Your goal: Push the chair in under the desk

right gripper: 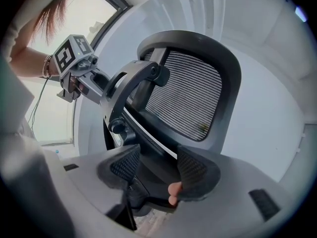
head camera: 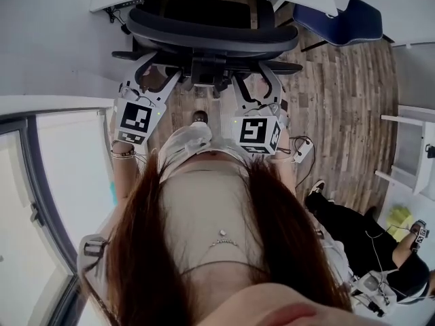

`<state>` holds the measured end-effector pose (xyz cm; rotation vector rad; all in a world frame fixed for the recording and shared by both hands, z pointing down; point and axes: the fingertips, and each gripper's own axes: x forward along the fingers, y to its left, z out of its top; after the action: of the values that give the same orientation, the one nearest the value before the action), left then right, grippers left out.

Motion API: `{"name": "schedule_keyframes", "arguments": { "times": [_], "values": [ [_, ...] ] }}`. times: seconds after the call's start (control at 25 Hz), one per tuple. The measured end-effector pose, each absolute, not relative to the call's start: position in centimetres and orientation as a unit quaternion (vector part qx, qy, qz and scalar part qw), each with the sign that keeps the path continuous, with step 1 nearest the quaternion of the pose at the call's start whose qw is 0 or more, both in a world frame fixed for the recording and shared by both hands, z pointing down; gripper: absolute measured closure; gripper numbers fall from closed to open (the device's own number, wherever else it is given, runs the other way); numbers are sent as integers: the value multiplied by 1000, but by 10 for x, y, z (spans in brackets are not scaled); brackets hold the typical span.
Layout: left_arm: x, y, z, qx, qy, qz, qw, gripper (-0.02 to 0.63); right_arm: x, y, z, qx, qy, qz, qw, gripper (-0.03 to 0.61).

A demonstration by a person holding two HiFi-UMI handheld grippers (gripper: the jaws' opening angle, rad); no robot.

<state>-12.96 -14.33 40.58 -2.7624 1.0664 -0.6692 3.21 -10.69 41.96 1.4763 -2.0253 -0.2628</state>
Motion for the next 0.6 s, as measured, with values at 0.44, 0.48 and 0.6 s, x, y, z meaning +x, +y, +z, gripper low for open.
{"name": "schedule_keyframes", "arguments": {
  "times": [0.44, 0.48, 0.6],
  "values": [
    [-131, -151, 405, -910, 349, -215, 59, 371, 31, -114, 419, 562, -764, -103, 301, 334],
    [-132, -151, 405, -910, 349, -215, 59, 371, 31, -114, 419, 562, -764, -103, 300, 334],
    [-132, -151, 405, -911, 348, -216, 59, 371, 31, -115, 418, 562, -764, -105, 298, 334]
  ]
}}
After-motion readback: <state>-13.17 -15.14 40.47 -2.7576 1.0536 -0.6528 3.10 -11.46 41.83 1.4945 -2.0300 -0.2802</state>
